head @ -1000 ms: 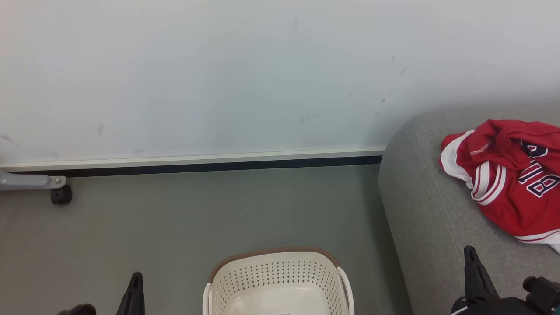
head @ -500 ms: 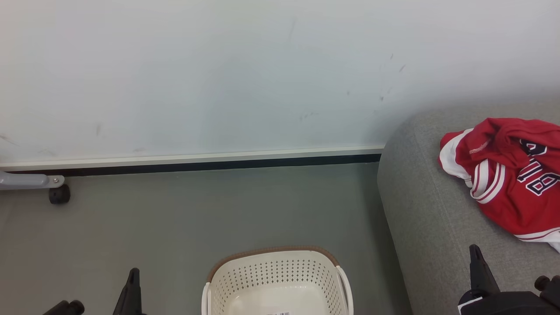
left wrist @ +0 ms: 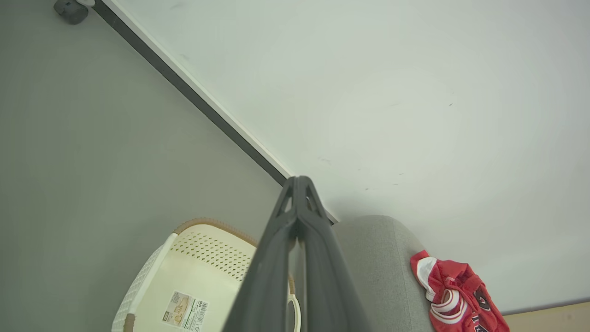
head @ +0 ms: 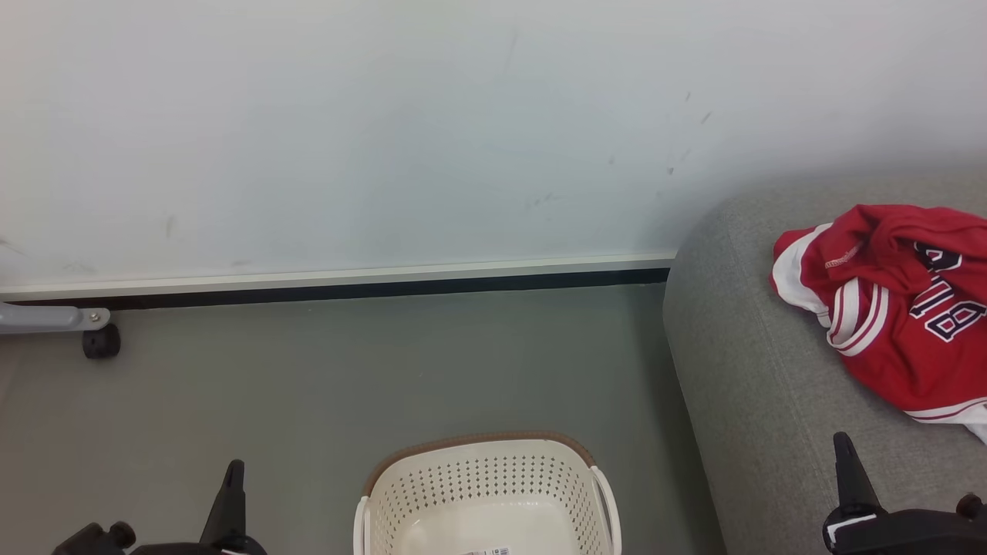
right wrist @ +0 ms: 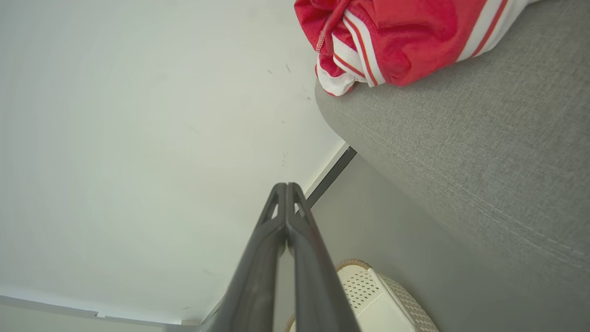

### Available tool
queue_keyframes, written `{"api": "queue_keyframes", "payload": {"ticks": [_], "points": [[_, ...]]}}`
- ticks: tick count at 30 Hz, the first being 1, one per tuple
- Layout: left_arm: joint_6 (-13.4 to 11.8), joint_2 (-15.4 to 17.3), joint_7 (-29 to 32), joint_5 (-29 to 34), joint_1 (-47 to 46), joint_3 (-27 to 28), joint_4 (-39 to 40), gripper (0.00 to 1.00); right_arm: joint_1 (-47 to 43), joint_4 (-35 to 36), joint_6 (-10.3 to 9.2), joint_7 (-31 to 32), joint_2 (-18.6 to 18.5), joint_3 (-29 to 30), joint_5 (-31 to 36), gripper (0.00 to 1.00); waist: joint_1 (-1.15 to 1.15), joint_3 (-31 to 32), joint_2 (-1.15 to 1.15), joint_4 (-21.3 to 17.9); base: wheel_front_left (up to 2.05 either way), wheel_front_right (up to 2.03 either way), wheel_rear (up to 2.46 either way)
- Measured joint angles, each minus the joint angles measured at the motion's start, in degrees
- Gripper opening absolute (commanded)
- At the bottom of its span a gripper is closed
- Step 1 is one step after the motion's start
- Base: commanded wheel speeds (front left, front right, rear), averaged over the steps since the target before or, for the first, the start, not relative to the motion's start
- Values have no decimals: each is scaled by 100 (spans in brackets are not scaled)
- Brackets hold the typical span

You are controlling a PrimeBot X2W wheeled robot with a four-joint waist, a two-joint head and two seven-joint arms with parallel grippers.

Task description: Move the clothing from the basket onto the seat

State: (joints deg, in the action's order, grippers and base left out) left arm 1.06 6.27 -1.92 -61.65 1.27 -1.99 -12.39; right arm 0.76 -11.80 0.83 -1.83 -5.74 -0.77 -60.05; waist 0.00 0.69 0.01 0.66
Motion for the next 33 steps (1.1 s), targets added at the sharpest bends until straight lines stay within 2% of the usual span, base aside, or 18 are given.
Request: {"api": "queue_keyframes", "payload": {"ticks": [33], "points": [[465, -300, 684, -2392, -450, 575, -364, 0, 349, -411, 486, 665, 253, 670, -2505, 0, 0, -65, 0, -53, 0, 0, 0]]}}
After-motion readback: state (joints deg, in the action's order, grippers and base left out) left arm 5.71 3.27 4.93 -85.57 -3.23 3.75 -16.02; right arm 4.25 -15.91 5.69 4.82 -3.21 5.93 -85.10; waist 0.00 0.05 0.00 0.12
